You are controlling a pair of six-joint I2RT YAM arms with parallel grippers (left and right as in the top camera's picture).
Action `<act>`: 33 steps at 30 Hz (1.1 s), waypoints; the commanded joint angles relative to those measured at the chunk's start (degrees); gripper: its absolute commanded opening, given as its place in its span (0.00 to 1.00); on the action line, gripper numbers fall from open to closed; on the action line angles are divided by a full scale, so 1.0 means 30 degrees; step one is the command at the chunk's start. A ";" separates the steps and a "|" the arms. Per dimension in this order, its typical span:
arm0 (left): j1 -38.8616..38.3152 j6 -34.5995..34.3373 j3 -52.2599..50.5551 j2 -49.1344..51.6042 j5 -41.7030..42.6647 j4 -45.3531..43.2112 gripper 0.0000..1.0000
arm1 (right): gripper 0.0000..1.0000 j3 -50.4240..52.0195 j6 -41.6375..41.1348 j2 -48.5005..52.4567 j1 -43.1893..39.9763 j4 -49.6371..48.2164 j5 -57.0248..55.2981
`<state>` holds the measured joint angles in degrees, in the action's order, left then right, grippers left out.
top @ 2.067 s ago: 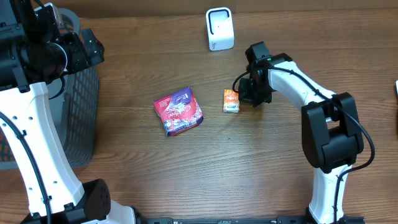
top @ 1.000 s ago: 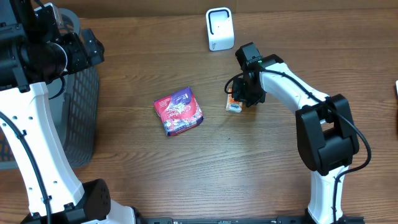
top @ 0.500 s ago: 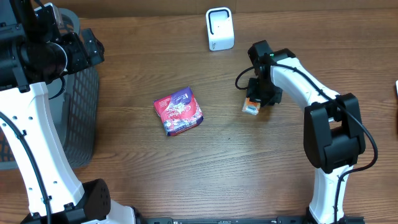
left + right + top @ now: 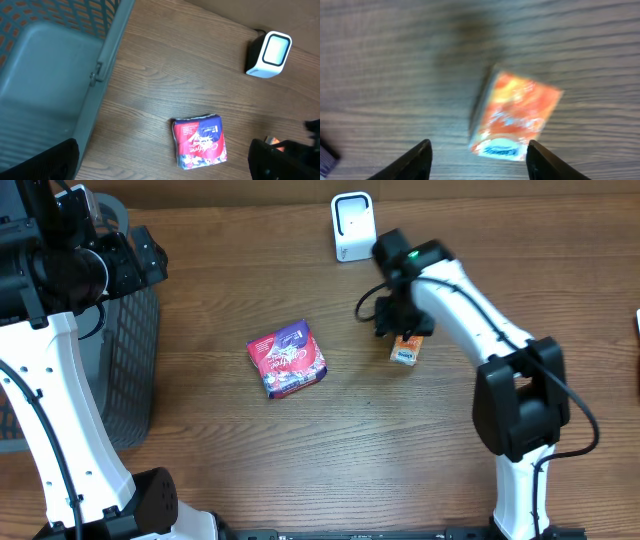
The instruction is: Scan the item barcode
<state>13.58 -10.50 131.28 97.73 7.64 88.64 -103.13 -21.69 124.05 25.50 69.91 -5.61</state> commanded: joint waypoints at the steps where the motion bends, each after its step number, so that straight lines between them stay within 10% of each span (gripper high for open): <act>1: -0.0036 0.0080 0.0255 -0.0080 -0.0131 -0.0066 1.00 | 0.51 0.1479 -0.2295 0.0087 0.0605 -0.0750 -0.3228; 9: -0.0036 0.0073 0.0255 -0.0080 -0.0131 -0.0058 1.00 | 0.45 0.3271 -0.3424 0.0095 0.0692 -0.2499 -0.4138; 18: -0.0036 0.0080 0.0255 -0.0080 -0.0131 -0.0066 1.00 | 0.04 0.2106 -0.3424 0.0051 0.0532 -0.1209 -0.3344; 33: -0.0036 0.0080 0.0255 -0.0080 -0.0131 -0.0058 1.00 | 0.04 -0.0444 0.3206 0.0095 -0.1894 -0.2149 1.5045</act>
<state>13.58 -10.50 131.28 97.73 7.64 88.66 -106.91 -17.30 124.53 21.30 65.43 24.77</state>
